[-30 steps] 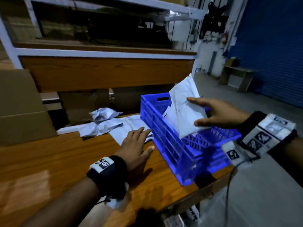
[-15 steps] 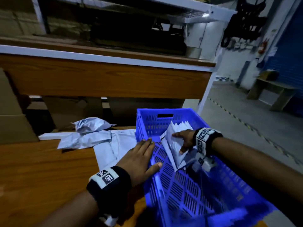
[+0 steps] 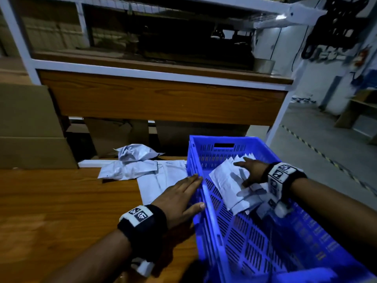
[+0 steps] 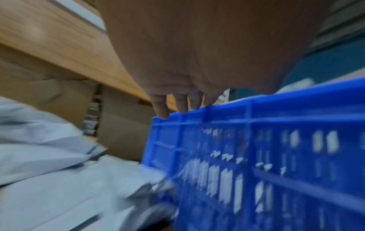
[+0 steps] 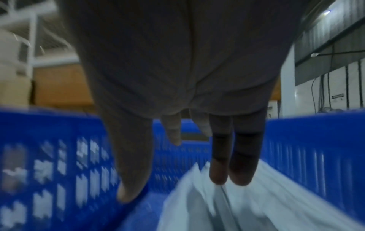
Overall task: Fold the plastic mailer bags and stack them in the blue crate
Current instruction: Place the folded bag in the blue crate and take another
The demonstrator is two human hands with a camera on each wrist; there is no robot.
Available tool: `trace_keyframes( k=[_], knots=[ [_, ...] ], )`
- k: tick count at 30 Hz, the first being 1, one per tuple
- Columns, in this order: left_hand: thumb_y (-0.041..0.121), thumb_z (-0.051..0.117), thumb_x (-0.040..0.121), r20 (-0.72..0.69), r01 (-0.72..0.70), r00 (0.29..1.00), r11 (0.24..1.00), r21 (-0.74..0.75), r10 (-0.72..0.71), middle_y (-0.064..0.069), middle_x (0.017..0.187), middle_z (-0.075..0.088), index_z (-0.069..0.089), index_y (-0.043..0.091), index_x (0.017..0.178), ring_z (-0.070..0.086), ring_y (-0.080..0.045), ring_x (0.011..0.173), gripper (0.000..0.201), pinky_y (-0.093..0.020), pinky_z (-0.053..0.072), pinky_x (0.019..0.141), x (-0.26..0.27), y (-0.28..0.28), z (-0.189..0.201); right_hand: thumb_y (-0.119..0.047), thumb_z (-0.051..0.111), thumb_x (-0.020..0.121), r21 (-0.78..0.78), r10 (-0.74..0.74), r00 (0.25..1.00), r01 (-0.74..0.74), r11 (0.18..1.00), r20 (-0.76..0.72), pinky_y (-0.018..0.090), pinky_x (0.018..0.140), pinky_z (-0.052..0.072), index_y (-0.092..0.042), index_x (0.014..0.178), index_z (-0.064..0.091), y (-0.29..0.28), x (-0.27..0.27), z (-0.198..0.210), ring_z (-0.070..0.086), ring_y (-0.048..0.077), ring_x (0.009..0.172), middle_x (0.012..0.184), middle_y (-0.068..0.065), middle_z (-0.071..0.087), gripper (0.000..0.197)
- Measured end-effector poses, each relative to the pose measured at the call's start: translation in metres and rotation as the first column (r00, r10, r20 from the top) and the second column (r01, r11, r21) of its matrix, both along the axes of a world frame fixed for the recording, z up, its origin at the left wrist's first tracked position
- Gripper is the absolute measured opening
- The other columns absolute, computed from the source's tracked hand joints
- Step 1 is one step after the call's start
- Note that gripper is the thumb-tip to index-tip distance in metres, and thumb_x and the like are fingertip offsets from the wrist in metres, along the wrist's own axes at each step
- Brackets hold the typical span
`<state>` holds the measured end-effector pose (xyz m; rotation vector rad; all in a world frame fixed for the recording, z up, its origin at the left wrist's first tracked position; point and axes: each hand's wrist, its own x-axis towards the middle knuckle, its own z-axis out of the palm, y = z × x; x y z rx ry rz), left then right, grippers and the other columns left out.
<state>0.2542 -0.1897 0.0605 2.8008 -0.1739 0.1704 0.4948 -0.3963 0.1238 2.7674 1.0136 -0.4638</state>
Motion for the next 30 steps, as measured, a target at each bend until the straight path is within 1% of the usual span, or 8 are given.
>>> trace_keyframes(
  k=[3, 7, 11, 13, 17, 21, 26, 30],
  knots=[
    [0.084, 0.02, 0.079, -0.113, -0.067, 0.991, 0.996, 0.051, 0.072, -0.006, 0.161, 0.01, 0.008, 0.021, 0.154, 0.011, -0.02, 0.147, 0.099, -0.035, 0.019, 0.117, -0.011, 0.028, -0.025, -0.047, 0.068, 0.086, 0.087, 0.01, 1.0, -0.012, 0.996, 0.021, 0.025, 0.101, 0.031, -0.023, 0.152, 0.027, -0.011, -0.041, 0.03, 0.041, 0.021, 0.136, 0.158, 0.003, 0.028, 0.081],
    [0.06, 0.05, 0.088, -0.251, -0.178, 0.943, 0.968, 0.176, 0.219, -0.009, 0.161, 0.008, 0.007, 0.02, 0.154, 0.01, -0.026, 0.147, 0.088, -0.041, 0.021, 0.115, -0.016, 0.063, -0.058, -0.049, 0.065, 0.088, 0.269, 0.016, 1.0, -0.022, 0.963, 0.024, 0.023, 0.088, 0.044, -0.03, 0.142, 0.044, -0.018, -0.119, 0.066, 0.064, 0.009, 0.101, 0.14, -0.005, 0.054, 0.062],
    [0.061, 0.043, 0.09, -0.284, -0.12, 0.941, 0.967, 0.227, 0.183, -0.007, 0.162, 0.006, 0.002, 0.032, 0.153, 0.009, -0.028, 0.147, 0.081, -0.044, 0.019, 0.116, -0.016, 0.086, -0.076, -0.048, 0.065, 0.087, 0.45, 0.009, 0.995, -0.055, 0.891, 0.103, 0.012, 0.075, 0.045, -0.036, 0.131, 0.054, -0.021, -0.221, 0.094, 0.065, -0.005, 0.082, 0.121, -0.015, 0.064, 0.047],
    [0.065, 0.038, 0.088, -0.289, -0.082, 0.945, 0.966, 0.246, 0.154, -0.004, 0.162, 0.008, -0.003, 0.041, 0.151, 0.011, -0.027, 0.147, 0.079, -0.045, 0.02, 0.116, -0.02, 0.093, -0.084, -0.047, 0.066, 0.086, 0.522, -0.005, 0.992, -0.062, 0.851, 0.125, 0.015, 0.074, 0.049, -0.038, 0.125, 0.057, -0.019, -0.275, 0.101, 0.066, -0.006, 0.077, 0.114, -0.017, 0.067, 0.041],
    [0.067, 0.039, 0.075, -0.272, -0.101, 0.955, 0.992, 0.079, 0.119, 0.002, 0.156, 0.027, 0.008, 0.051, 0.146, 0.023, -0.025, 0.142, 0.08, -0.048, 0.028, 0.111, -0.017, 0.093, -0.087, -0.046, 0.066, 0.088, 0.56, -0.063, 0.992, -0.007, 0.828, 0.106, 0.019, 0.073, 0.052, -0.039, 0.121, 0.06, -0.013, -0.361, 0.098, 0.066, -0.004, 0.076, 0.105, -0.021, 0.069, 0.034],
    [0.065, 0.049, 0.075, -0.337, -0.208, 0.924, 0.977, -0.039, 0.183, -0.007, 0.144, 0.045, 0.042, 0.039, 0.138, 0.042, -0.034, 0.129, 0.069, -0.045, 0.037, 0.106, -0.005, 0.092, -0.085, -0.059, 0.052, 0.083, 0.54, -0.142, 0.983, 0.059, 0.84, 0.113, 0.017, 0.075, 0.051, -0.039, 0.123, 0.059, -0.01, -0.417, 0.067, 0.064, -0.006, 0.079, 0.105, -0.025, 0.067, 0.045],
    [0.067, 0.043, 0.085, -0.355, -0.089, 0.935, 0.967, -0.238, -0.001, -0.004, 0.156, 0.028, 0.029, 0.027, 0.15, 0.029, -0.026, 0.142, 0.078, -0.039, 0.025, 0.115, 0.0, 0.081, -0.072, -0.051, 0.061, 0.084, 0.615, -0.222, 0.974, 0.197, 0.764, -0.037, 0.02, 0.079, 0.052, -0.039, 0.116, 0.063, -0.015, -0.464, 0.022, 0.064, -0.006, 0.087, 0.103, -0.025, 0.067, 0.034],
    [0.033, 0.062, 0.092, -0.358, -0.257, 0.93, 0.849, -0.461, 0.087, -0.009, 0.138, 0.054, 0.051, 0.015, 0.137, 0.052, -0.029, 0.125, 0.049, -0.037, 0.041, 0.105, 0.018, 0.075, -0.079, -0.049, 0.069, 0.084, 0.713, -0.228, 0.968, 0.232, 0.662, -0.104, 0.016, 0.09, 0.048, -0.043, 0.113, 0.067, -0.029, -0.487, 0.006, 0.06, -0.01, 0.102, 0.111, -0.028, 0.063, 0.03]
  ],
)
